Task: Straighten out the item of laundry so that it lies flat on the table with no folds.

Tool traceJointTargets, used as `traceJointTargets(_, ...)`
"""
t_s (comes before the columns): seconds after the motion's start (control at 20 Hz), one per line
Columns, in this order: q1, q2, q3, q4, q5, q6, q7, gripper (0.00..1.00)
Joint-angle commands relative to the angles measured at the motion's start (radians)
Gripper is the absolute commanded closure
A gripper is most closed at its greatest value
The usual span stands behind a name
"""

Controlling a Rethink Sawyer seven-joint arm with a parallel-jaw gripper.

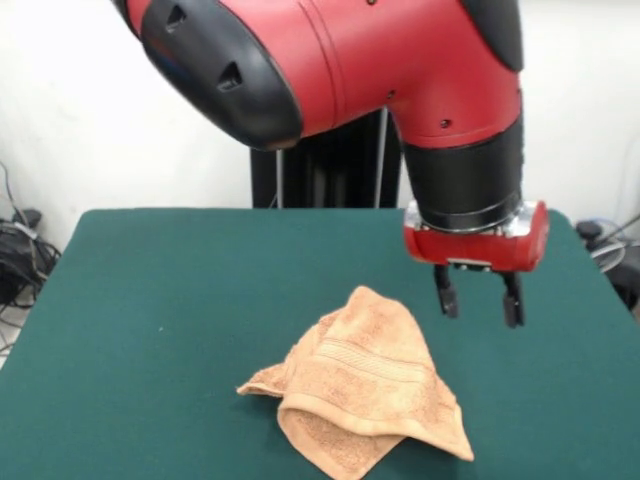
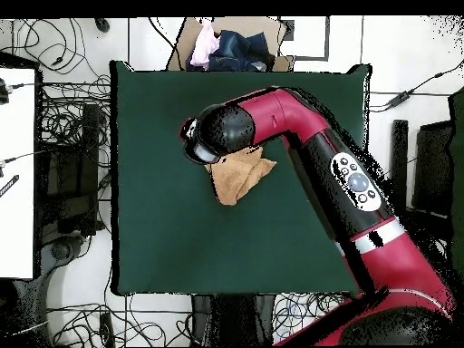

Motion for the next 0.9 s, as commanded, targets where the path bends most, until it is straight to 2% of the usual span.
traceJointTargets(0.05, -0.014, -0.031, -0.155, 0.023, -0.07, -0.006, -0.268, 0.0)
traceJointTargets(0.45, -0.044, -0.074, -0.171, -0.001, -0.029, 0.068, -0.445, 0.0)
traceJointTargets(0.9, -0.063, -0.022, -0.21, -0.052, -0.027, 0.062, -0.621, 0.0)
